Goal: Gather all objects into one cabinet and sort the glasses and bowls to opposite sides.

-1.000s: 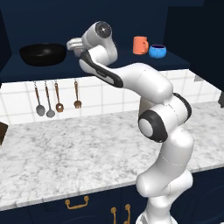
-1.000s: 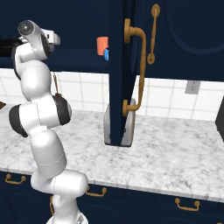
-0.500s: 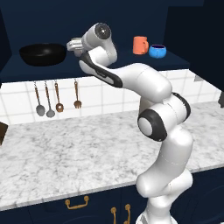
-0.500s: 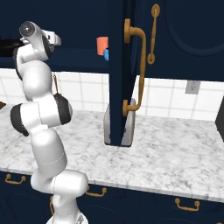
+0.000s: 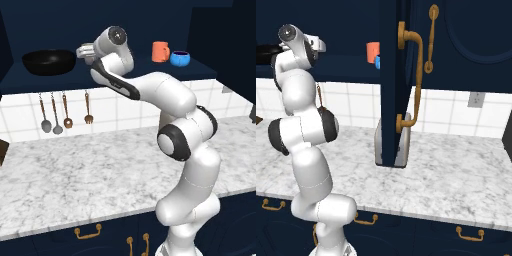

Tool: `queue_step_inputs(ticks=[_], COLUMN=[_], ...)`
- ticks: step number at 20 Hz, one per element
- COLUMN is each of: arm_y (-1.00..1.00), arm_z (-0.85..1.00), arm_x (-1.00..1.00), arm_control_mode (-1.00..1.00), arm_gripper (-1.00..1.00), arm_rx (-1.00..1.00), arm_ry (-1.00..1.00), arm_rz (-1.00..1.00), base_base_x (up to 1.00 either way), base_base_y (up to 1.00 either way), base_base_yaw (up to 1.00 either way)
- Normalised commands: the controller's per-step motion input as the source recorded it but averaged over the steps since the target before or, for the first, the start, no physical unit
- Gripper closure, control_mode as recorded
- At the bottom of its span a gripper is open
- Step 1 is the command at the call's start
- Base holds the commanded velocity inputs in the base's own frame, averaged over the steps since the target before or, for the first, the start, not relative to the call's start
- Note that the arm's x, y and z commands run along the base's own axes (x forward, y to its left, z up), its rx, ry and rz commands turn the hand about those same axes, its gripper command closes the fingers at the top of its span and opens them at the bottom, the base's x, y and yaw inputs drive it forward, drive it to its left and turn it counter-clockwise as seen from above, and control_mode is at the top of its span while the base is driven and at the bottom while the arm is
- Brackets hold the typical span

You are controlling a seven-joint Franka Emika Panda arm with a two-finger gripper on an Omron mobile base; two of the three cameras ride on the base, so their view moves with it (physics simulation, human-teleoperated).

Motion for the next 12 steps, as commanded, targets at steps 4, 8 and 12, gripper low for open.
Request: queue_step_inputs(ticks=[4,8,12], arm_y=[0.00,-0.01,-0.09], arm_z=[0.00,0.00,0.00], arm_x=[0.00,-0.14,-0.38], arm_control_mode=[-1.00,-1.00,-1.00], arm_gripper=[1.00,1.00,1.00], arm_rx=[0.00,0.00,0.00], arm_ry=[0.00,0.00,0.00], arm_rz=[0.00,0.00,-0.03], base_base_x=[0.00,0.00,0.00], base_base_y=[0.00,0.00,0.00], base_base_yaw=[0.00,0.00,0.00])
